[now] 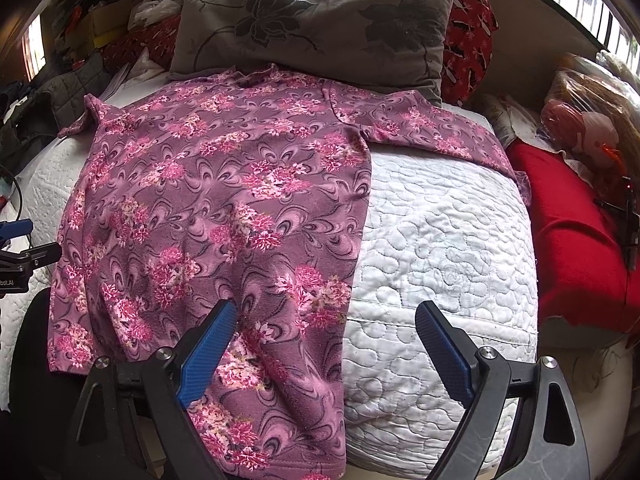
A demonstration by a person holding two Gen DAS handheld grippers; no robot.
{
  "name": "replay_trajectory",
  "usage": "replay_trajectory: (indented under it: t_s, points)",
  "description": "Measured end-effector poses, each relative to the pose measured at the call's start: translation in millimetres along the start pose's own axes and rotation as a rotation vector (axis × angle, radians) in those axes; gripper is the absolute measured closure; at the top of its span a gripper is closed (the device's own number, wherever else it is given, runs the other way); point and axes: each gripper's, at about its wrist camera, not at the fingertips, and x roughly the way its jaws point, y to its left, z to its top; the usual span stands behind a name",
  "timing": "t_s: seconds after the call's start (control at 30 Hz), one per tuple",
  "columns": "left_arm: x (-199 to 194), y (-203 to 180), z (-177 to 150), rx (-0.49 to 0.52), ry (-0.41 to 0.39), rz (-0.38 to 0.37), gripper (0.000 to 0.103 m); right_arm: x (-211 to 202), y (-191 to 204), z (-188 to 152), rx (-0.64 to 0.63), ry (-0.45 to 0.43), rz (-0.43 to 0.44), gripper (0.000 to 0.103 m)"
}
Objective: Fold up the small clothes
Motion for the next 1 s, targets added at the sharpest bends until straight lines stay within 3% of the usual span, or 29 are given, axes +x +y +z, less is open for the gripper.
replay_trajectory:
  t_s: [0.37, 0.5, 0.6, 0.7, 0.73, 0.77, 0.8, 0.83, 0.87, 0.93, 1.0]
  points:
    - [3.8, 4.0, -0.9, -0.005, 0.009, 0.003, 0.000, 3.8, 2.9, -0.1, -0.005, 0.016, -0.001, 0.012]
    - [6.1, 23.8, 2.4, -0.068, 0.020, -0.003, 0.000, 7.9, -8.7, -1.0, 0.046, 0.040, 0.029, 0.012]
    - [20.7, 45.1, 1.4, -0.144, 0.103, -0.017, 0.000, 18.6, -27.6, -7.8, 0.107, 0.103, 0.044, 0.011]
    - [33.9, 45.4, -5.0, -0.155, 0.164, -0.049, 0.001, 34.4, -40.5, -21.4, 0.146, 0.183, 0.051, 0.012]
    - [35.3, 43.3, -6.1, -0.151, 0.169, -0.062, 0.005, 41.2, -43.6, -27.7, 0.167, 0.217, 0.082, 0.014]
    - [37.2, 37.5, -8.6, -0.137, 0.173, -0.094, 0.023, 44.8, -44.4, -31.9, 0.182, 0.237, 0.117, 0.016]
    - [39.2, 30.7, -10.6, -0.113, 0.182, -0.127, 0.055, 47.8, -44.0, -36.5, 0.198, 0.255, 0.171, 0.026]
    - [42.8, 21.9, -12.6, -0.078, 0.205, -0.153, 0.074, 51.0, -41.9, -41.1, 0.208, 0.276, 0.243, 0.040]
    - [50.4, 11.0, -15.7, -0.030, 0.248, -0.158, 0.099, 54.4, -37.7, -45.1, 0.205, 0.301, 0.312, 0.049]
    - [52.4, 5.7, -18.4, -0.013, 0.252, -0.145, 0.100, 58.0, -27.9, -50.1, 0.164, 0.337, 0.348, 0.084]
    - [43.9, 13.2, -17.9, -0.033, 0.240, -0.173, 0.100, 50.7, -24.1, -50.6, 0.132, 0.305, 0.351, 0.097]
